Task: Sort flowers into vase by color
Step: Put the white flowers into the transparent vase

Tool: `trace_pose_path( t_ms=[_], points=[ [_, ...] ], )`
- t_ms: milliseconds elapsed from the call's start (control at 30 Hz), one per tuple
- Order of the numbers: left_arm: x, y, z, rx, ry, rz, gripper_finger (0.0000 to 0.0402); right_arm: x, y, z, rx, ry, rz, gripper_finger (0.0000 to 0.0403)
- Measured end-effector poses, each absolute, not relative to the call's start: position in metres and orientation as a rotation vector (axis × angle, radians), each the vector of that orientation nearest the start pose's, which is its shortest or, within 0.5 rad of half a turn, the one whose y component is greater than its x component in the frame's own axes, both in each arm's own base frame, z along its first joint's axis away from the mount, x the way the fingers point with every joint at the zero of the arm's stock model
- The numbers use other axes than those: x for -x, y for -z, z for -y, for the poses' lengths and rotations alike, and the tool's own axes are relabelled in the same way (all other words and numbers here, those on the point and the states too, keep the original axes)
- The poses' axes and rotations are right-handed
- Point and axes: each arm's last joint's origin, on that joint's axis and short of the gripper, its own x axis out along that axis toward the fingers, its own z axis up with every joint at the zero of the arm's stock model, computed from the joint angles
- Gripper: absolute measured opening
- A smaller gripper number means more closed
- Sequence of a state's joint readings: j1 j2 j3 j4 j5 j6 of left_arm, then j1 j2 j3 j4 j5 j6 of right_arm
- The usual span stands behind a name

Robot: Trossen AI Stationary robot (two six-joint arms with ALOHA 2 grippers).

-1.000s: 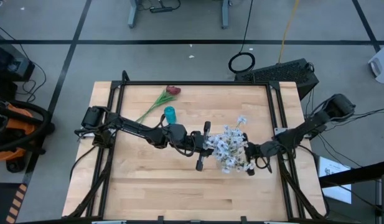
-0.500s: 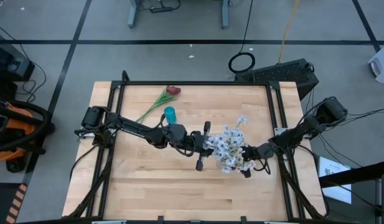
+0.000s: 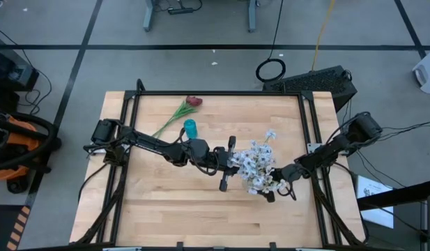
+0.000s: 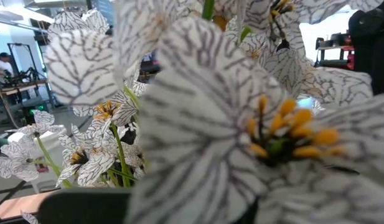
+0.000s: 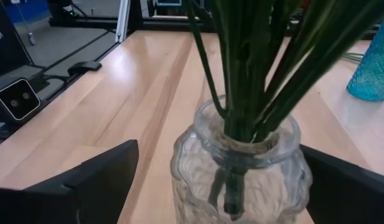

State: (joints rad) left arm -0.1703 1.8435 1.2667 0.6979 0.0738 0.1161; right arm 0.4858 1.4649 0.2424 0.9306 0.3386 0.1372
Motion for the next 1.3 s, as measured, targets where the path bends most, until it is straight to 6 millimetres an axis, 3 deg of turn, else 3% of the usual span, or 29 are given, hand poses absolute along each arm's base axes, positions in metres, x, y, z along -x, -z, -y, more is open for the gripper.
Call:
trace_pose_path(
  t_ms=[633, 967, 1300],
  points=[
    [-0.4179, -0.2863, 0.0777, -0.106, 0.245, 0.137, 0.0021, -0.2025, -0.1289, -0.0951, -0.014, -0.098, -0.271, 0.0237],
    [-0.4179, -0.2859, 0.0778, -0.107, 0.246, 0.133, 0.0021, -0.2025, -0.1290, -0.0951, -0.021, -0.097, -0.270, 0.0258],
    [-0.4178, -0.2904, 0.0751, -0.103, 0.232, 0.179, 0.0036, -0.2026, -0.1292, -0.0945, -0.035, -0.072, -0.266, 0.0240]
  ],
)
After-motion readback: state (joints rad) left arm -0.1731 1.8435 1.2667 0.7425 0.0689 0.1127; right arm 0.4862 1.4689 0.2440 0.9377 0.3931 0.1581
